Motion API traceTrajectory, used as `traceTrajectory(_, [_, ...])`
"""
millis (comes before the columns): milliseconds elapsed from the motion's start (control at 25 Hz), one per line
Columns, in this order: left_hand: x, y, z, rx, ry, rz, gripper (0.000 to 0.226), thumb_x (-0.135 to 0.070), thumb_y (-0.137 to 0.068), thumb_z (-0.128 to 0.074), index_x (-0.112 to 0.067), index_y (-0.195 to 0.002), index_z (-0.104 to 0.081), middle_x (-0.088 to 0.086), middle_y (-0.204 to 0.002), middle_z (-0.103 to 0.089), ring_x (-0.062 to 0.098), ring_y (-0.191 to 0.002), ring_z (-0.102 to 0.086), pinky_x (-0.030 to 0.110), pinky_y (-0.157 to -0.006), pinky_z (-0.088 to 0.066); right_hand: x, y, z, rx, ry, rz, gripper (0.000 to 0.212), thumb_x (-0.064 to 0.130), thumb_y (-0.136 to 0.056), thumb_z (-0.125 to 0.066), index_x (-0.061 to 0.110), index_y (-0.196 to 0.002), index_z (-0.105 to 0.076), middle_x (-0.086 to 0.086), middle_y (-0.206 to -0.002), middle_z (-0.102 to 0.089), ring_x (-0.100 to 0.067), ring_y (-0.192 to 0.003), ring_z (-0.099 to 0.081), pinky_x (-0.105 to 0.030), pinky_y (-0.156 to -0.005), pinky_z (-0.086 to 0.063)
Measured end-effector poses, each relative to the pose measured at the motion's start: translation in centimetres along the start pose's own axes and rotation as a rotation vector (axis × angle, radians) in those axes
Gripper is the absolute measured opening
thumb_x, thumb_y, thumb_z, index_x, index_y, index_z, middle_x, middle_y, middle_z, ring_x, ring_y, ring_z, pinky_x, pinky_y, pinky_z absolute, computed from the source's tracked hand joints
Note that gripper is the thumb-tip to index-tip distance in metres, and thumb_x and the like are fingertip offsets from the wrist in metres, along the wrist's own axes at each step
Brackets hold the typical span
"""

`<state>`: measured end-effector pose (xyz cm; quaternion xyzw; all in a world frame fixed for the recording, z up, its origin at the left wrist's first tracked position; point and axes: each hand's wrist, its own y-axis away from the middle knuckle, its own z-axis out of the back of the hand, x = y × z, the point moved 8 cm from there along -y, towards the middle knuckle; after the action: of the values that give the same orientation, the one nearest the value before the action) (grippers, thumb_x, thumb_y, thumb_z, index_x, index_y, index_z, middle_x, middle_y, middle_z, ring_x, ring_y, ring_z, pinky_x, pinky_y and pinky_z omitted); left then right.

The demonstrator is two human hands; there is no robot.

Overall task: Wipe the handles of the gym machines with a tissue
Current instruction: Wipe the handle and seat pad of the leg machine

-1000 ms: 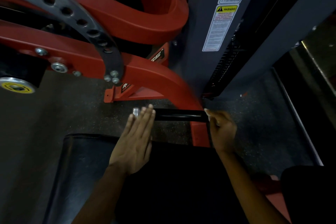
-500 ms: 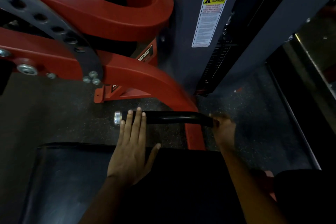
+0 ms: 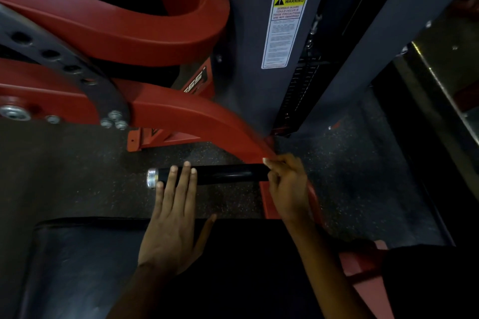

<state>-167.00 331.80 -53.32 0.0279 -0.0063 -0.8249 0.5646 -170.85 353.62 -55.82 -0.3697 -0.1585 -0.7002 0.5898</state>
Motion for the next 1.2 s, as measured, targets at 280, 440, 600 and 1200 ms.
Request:
traceTrajectory(280, [-0.1,0.0,0.0,0.004,-0.009,-0.006,0.085,-0.058,-0.09,-0.029,0.0,-0.148,-0.008,0.013,-0.159,0.002,0.029,-0.146,0.002,0.046,-0.117,-0.004,-12.2,0.5,0.6,0.211,0.266,-0.383,0.014,0.006,-0.089,-0.061,0.0,-0.095,-0.072,-0.018,-0.096,-0.068,-0.024,-0.076,-0.066,-0.02,-0.07,-0.049])
traceTrajectory(440, [-0.1,-0.1,0.0,0.002,-0.013,0.0,0.085,-0.058,-0.09,-0.03,0.001,-0.148,-0.008,0.013,-0.159,0.002,0.028,-0.146,0.003,0.047,-0.117,-0.006,-9.8,-2.7,1.6,0.273,0.05,-0.306,0.019,0.018,-0.087,-0.064,0.004,-0.097,-0.073,-0.005,-0.097,-0.071,-0.015,-0.077,-0.067,-0.015,-0.063,-0.052])
traceTrajectory(600, [0.0,0.0,0.0,0.005,-0.003,0.003,0.085,-0.057,-0.09,-0.031,0.0,-0.149,-0.008,0.012,-0.159,0.002,0.027,-0.146,0.004,0.046,-0.117,-0.005,-0.5,-6.1,-1.1,0.698,-0.162,-0.029,0.019,0.008,-0.085,-0.065,0.013,-0.1,-0.073,0.008,-0.095,-0.069,-0.001,-0.084,-0.063,-0.006,-0.075,-0.047])
traceTrajectory(1200, [0.1,-0.1,0.1,-0.004,0.043,-0.007,0.086,-0.057,-0.089,-0.034,-0.001,-0.149,-0.007,0.011,-0.159,0.001,0.027,-0.147,0.002,0.045,-0.117,-0.003,-8.1,-6.5,-4.4,0.863,0.42,-0.176,0.022,-0.001,-0.084,-0.054,-0.002,-0.103,-0.066,-0.018,-0.116,-0.062,-0.029,-0.104,-0.057,-0.031,-0.091,-0.043])
